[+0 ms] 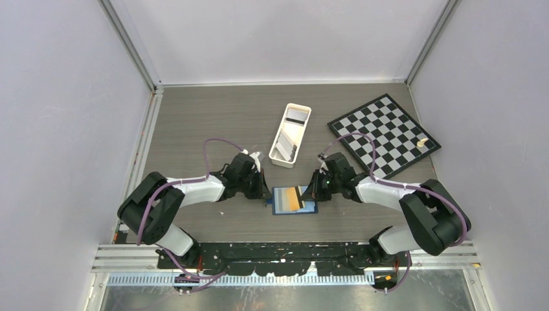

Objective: Put the credit cards into the card holder
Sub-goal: Insert the credit card into the card holder.

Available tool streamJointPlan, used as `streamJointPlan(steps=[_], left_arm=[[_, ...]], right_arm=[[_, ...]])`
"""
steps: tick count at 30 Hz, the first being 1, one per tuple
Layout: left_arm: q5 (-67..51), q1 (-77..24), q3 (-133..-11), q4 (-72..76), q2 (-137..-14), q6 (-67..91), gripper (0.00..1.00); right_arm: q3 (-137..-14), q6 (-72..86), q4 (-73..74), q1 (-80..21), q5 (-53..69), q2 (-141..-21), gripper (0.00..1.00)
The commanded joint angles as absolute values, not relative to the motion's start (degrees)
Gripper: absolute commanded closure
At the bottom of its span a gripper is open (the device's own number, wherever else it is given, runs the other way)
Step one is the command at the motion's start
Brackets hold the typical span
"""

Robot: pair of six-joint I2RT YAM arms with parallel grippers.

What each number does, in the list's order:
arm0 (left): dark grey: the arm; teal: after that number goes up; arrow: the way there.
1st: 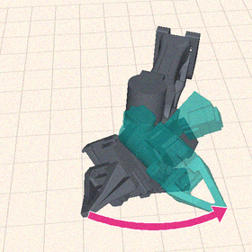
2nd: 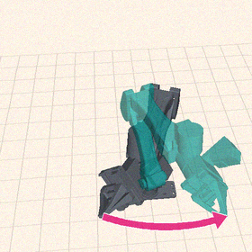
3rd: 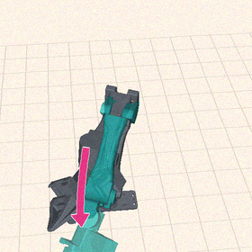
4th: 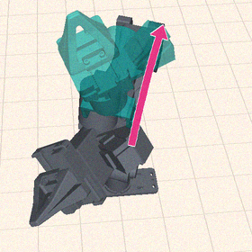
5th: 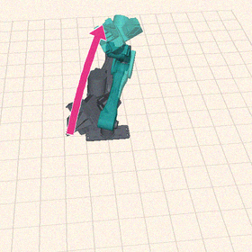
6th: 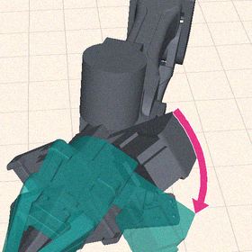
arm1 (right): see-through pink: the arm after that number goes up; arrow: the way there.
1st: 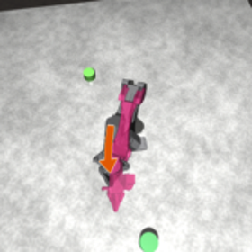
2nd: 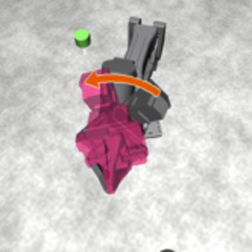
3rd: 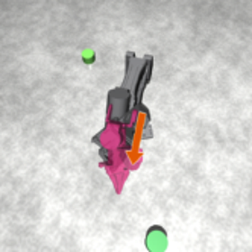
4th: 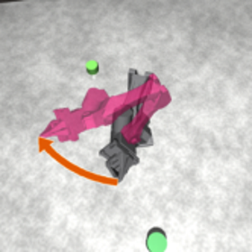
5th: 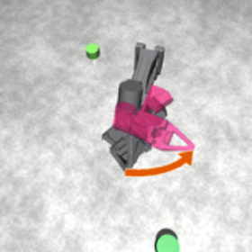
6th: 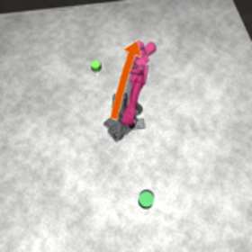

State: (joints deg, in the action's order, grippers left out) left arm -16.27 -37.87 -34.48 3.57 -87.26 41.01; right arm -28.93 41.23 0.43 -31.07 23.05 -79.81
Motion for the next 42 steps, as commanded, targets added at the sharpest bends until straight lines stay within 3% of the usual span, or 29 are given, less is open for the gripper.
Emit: streamJointPlan(steps=[1,23,34,42], left_arm=[[-12.1,-37.4,-33.8,-1.1,-89.6,38.4,1.00],[-12.2,-37.4,-34.0,-1.1,-89.7,38.2,1.00],[-12.1,-37.4,-33.8,-1.1,-89.6,38.2,1.00],[-12.1,-37.4,-33.7,-1.0,-89.5,38.3,1.00]], right_arm=[[-28.3,42.0,-1.8,-32.2,20.4,-81.3,1.00],[-29.8,49.0,-4.3,-37.6,15.9,-83.1,0.95],[-31.0,48.3,3.3,-37.7,12.1,-77.0,0.68],[-31.7,48.9,1.4,-38.7,13.7,-78.9,0.66]])
